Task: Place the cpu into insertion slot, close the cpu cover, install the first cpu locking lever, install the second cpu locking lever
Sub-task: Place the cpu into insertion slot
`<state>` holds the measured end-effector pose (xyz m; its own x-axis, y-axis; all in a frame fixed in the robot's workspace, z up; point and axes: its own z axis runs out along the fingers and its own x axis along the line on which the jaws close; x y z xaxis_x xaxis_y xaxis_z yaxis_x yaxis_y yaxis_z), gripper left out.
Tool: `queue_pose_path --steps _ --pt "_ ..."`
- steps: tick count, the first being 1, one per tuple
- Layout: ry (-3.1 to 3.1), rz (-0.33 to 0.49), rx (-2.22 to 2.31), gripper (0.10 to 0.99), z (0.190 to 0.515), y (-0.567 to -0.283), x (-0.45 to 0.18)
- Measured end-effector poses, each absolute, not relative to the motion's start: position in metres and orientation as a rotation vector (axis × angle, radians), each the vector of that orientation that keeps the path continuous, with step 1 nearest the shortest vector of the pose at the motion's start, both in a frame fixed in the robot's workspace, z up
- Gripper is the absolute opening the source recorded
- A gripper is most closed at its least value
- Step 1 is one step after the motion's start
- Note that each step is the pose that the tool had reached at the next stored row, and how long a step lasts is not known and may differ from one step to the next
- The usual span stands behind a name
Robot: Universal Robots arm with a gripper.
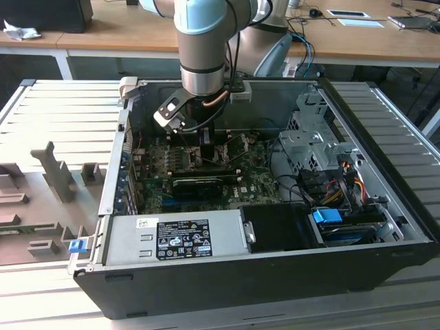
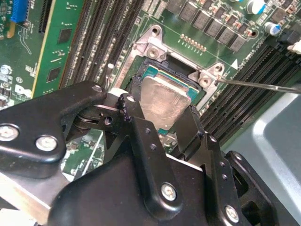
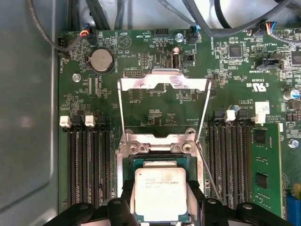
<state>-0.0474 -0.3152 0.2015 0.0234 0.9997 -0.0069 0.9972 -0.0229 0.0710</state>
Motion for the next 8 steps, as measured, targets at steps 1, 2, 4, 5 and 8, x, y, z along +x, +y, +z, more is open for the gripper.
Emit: queue_pose_path --steps 1,2,4,5,8 --pt "2.156 0.069 2.207 0.529 0.201 -0.3152 -0.0474" --pt "2.156 0.069 2.207 0.529 0.201 -0.3153 -0.0474" --pt "2.156 0.069 2.207 0.529 0.201 -0.3152 -0.0474" --pt "2.156 0.069 2.207 0.529 0.2009 -0.3152 -0.0474" --pt "2.156 0.069 2.207 0.541 0.2008 -0.3152 -0.0474"
